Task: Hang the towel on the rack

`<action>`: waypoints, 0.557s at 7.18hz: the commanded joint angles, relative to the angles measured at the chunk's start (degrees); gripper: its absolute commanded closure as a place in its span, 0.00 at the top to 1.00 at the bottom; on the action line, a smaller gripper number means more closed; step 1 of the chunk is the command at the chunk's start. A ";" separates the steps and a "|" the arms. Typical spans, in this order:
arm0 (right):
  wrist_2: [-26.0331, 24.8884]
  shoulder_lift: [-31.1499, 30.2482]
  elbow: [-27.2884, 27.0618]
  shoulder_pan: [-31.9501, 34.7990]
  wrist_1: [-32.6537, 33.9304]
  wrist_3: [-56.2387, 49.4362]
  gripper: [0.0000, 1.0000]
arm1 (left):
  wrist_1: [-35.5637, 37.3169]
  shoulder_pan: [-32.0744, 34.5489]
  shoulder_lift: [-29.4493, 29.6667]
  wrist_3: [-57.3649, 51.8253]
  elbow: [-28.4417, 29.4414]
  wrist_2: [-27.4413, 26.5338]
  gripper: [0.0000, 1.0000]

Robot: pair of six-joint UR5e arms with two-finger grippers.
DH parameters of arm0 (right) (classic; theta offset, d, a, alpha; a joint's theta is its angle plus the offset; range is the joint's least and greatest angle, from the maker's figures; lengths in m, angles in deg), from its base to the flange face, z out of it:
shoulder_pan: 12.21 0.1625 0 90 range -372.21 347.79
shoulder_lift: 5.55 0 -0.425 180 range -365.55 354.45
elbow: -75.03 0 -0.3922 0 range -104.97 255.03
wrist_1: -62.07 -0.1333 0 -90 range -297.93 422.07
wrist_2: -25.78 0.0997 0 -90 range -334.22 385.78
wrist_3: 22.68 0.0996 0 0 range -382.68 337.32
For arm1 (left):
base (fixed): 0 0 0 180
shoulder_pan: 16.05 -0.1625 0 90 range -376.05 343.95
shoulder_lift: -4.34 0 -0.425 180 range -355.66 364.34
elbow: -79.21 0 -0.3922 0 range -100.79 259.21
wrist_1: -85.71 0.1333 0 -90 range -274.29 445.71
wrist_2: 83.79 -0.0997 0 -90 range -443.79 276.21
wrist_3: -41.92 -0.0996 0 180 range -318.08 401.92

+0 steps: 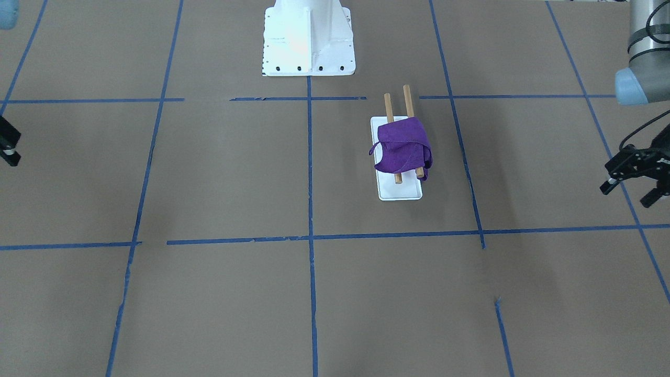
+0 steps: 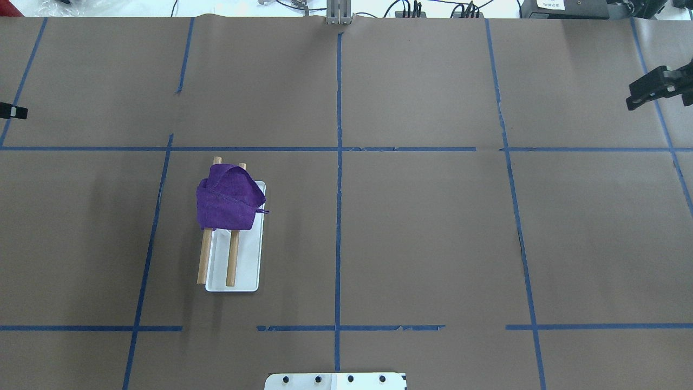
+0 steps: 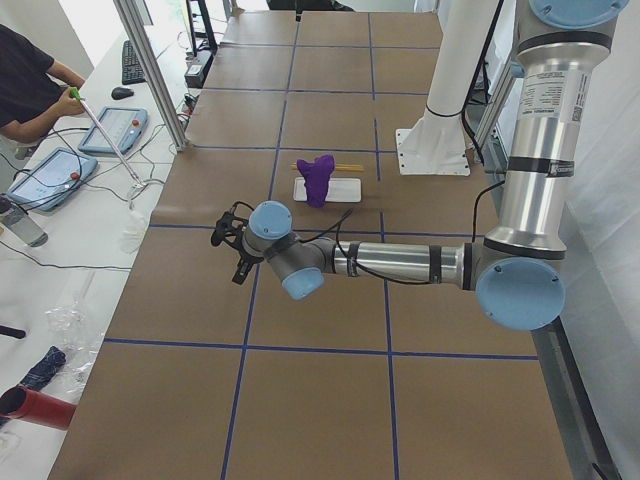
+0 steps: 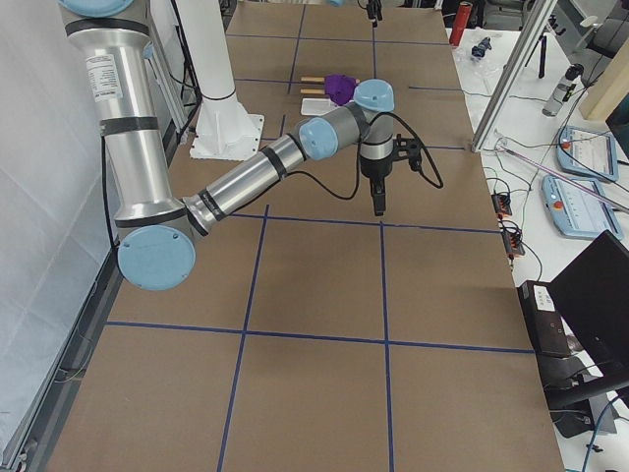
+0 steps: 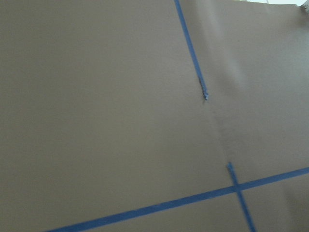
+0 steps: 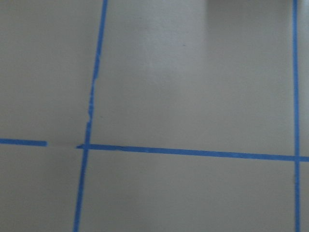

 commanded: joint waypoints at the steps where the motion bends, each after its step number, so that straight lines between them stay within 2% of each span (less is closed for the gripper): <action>1: 0.40 -2.87 2.87 8.99 6.97 -20.23 1.00 | 13.38 8.56 -0.49 -24.71 -0.83 -3.32 1.00; 2: 0.48 -3.05 4.09 12.51 10.41 -26.84 1.00 | 23.21 12.52 -0.14 -30.29 -3.98 -3.06 1.00; 3: 0.74 -6.27 4.45 14.37 11.22 -30.64 1.00 | 39.49 14.56 0.12 -34.69 -9.32 -2.79 1.00; 4: 2.66 -9.61 4.45 15.00 10.80 -30.86 1.00 | 53.05 16.32 -0.05 -37.17 -13.47 0.95 1.00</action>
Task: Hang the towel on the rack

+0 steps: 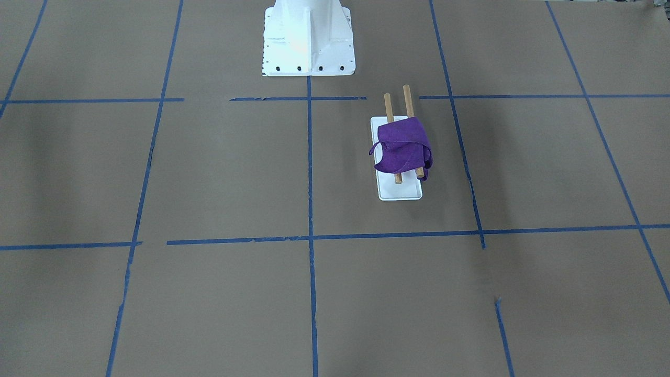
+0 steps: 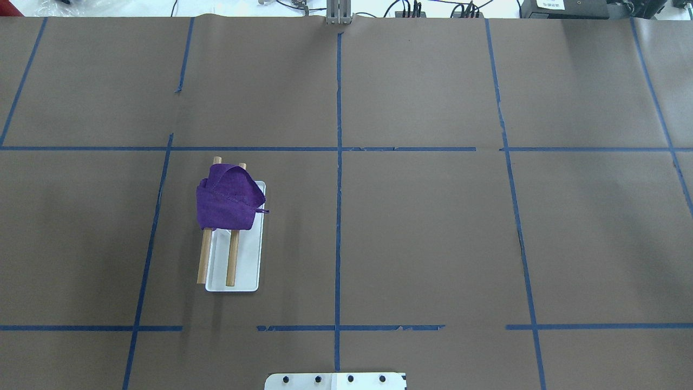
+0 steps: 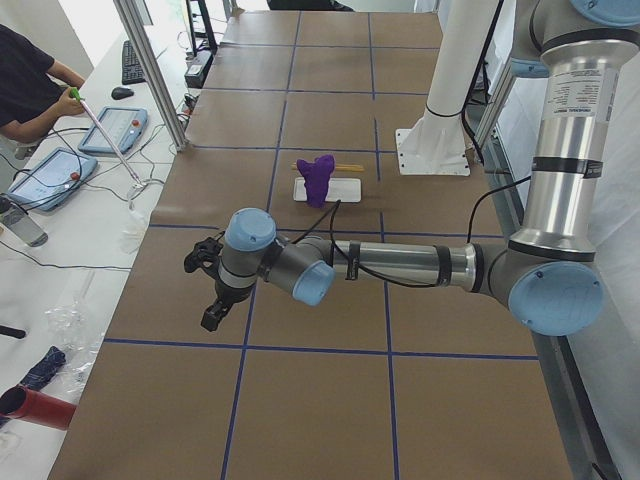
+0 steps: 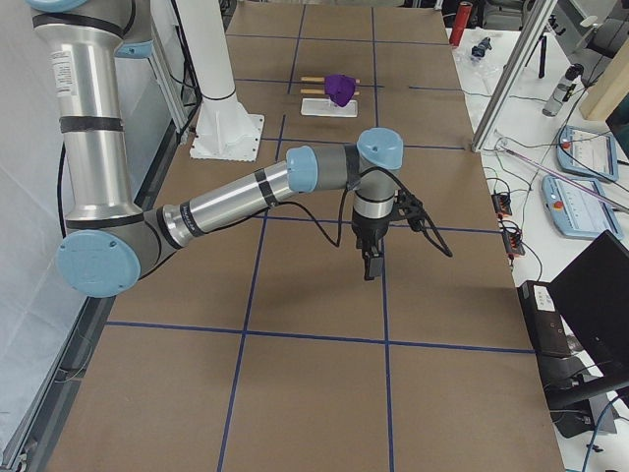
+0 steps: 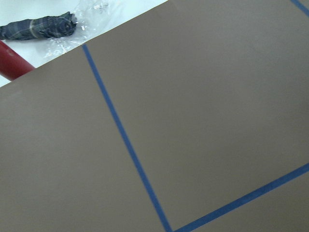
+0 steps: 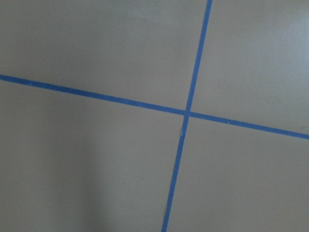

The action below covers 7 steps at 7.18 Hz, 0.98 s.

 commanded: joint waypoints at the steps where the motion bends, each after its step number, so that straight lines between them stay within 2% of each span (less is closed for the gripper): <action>1: 2.81 -5.64 0.31 1.81 0.35 -2.58 1.00 | 21.56 2.84 -0.70 -3.95 -7.07 8.01 1.00; 3: 4.74 -7.58 2.05 1.72 0.27 -2.32 1.00 | 22.65 2.75 -3.17 -3.42 -8.84 9.03 1.00; 4: 9.28 -7.94 3.37 1.81 0.26 -2.41 1.00 | 25.61 2.66 -3.08 0.33 -10.76 9.03 1.00; 5: 9.42 -8.29 3.56 1.81 -0.52 -2.84 1.00 | 25.47 2.66 -3.86 0.36 -11.47 9.20 1.00; 7: 6.97 -10.14 4.78 1.72 -8.93 -2.85 1.00 | 24.33 2.49 -4.66 0.27 -12.18 9.03 1.00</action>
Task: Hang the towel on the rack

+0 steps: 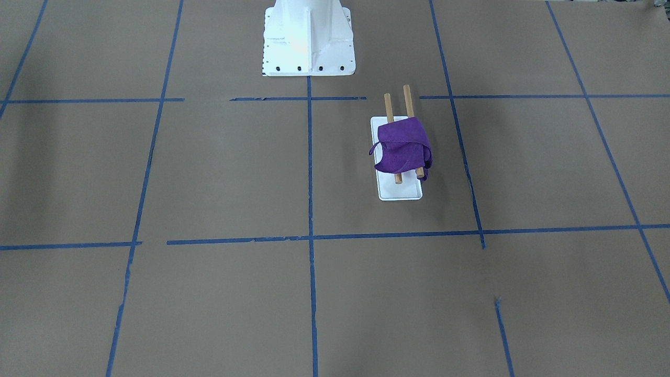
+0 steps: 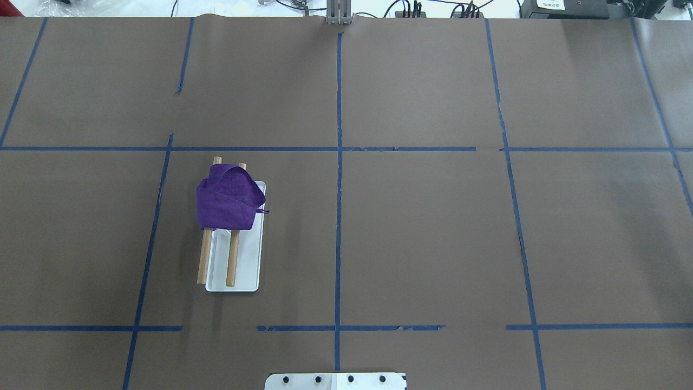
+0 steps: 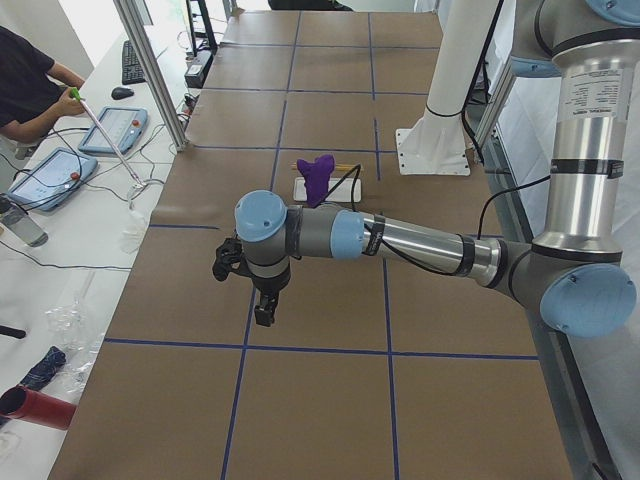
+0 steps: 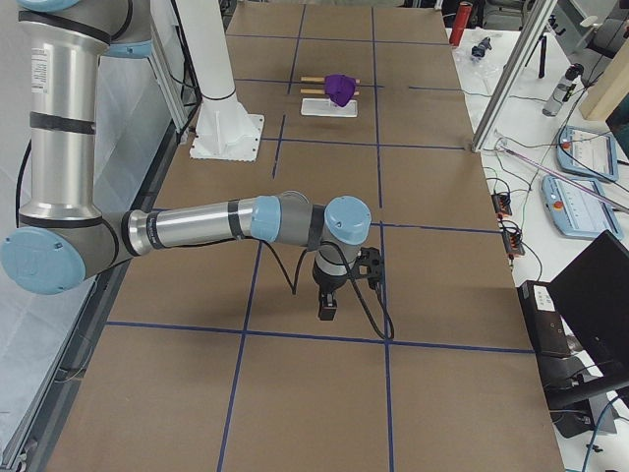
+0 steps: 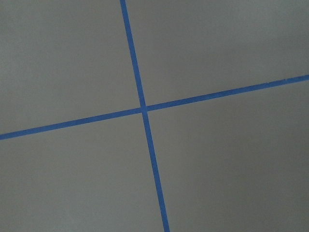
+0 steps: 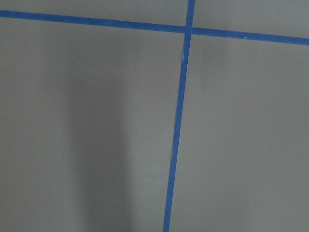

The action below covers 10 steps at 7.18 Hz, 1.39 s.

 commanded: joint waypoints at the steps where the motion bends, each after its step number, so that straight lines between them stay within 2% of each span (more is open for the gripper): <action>1: -0.35 -0.99 1.43 -0.04 -5.89 0.15 1.00 | -4.34 -0.10 -0.38 0.44 0.13 -0.28 1.00; 3: 0.10 -1.34 0.47 -0.04 -6.61 -0.02 1.00 | -6.57 0.08 -3.08 0.26 -2.75 -1.50 1.00; 5: 0.01 -1.51 0.64 -0.04 -6.61 0.33 1.00 | -6.75 -0.10 -3.72 0.26 -2.58 -2.56 1.00; 8: -0.08 -1.34 0.64 -0.04 -6.61 0.51 1.00 | -5.97 -0.62 -0.14 0.09 -0.56 -2.73 1.00; 10: 0.10 -1.25 0.12 -0.12 -6.69 0.42 1.00 | -6.05 -0.80 -0.64 0.00 -0.47 -2.56 1.00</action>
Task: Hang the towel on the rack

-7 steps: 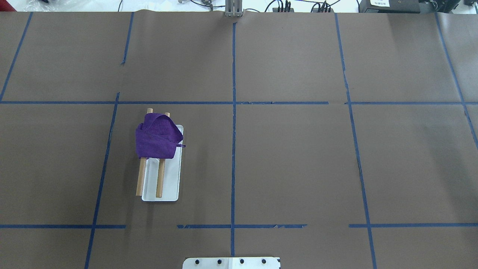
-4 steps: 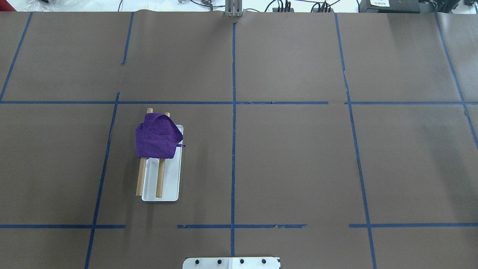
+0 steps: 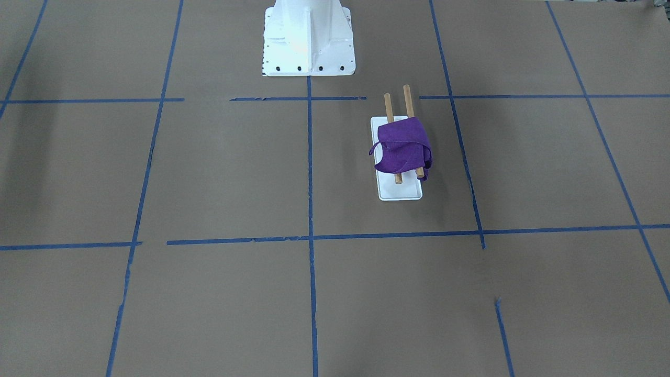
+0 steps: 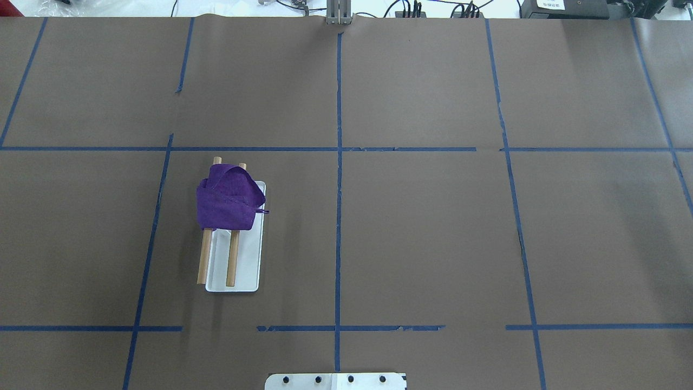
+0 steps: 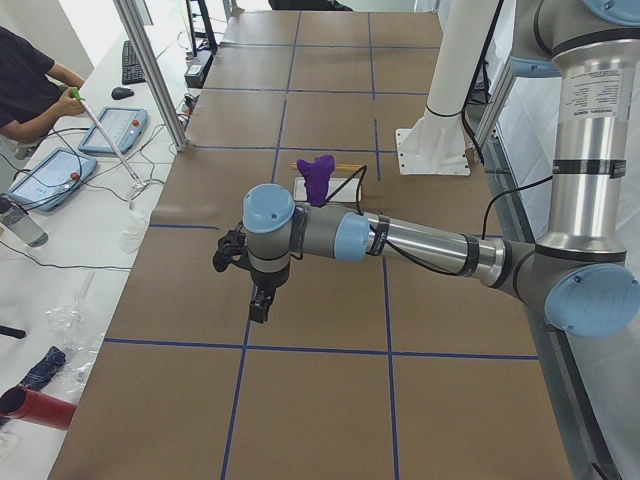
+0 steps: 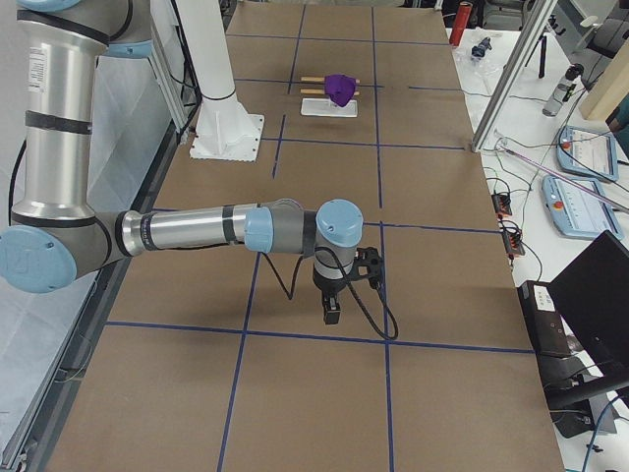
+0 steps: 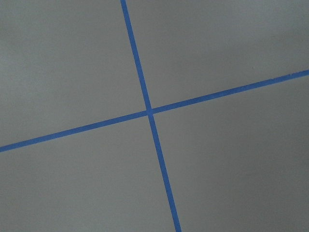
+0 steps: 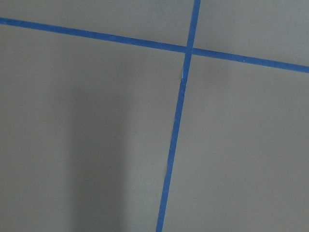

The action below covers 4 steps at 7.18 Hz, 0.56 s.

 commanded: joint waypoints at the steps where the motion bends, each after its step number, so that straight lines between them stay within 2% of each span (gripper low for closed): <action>1: -0.20 0.23 -0.39 -0.05 -1.77 -0.23 1.00 | 0.08 -0.27 -0.27 0.05 0.21 0.26 1.00; 4: -0.20 -0.03 0.23 -0.05 -3.29 0.03 1.00 | 0.34 -1.06 -1.94 0.05 1.87 0.43 1.00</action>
